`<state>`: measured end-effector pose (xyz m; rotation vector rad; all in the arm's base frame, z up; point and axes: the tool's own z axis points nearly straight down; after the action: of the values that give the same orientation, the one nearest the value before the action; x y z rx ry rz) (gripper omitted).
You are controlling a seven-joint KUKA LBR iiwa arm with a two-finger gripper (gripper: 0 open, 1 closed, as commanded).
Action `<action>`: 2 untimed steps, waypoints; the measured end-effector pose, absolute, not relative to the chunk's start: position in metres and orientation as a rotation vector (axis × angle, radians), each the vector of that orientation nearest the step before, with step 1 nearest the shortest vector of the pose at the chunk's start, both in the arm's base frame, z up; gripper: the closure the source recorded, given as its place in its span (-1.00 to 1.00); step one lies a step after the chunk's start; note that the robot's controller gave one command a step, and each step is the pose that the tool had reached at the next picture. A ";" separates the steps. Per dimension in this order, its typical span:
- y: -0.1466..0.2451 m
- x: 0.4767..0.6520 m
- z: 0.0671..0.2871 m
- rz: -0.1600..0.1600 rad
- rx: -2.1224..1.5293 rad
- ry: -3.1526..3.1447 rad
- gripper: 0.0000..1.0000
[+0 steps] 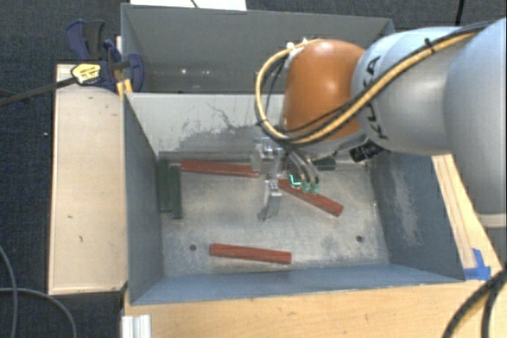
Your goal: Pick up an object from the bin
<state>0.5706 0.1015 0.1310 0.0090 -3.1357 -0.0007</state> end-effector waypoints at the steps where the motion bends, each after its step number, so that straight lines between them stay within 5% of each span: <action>1: 0.101 0.573 0.136 -0.002 0.006 -3.144 -1.00; 2: 0.098 0.576 0.119 -0.005 -0.074 -3.149 -1.00</action>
Offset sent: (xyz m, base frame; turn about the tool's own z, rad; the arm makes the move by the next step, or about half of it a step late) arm 0.0074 -0.0126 -0.0610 0.1596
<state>0.5764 0.0979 0.1191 -0.0740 -3.1495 -0.0046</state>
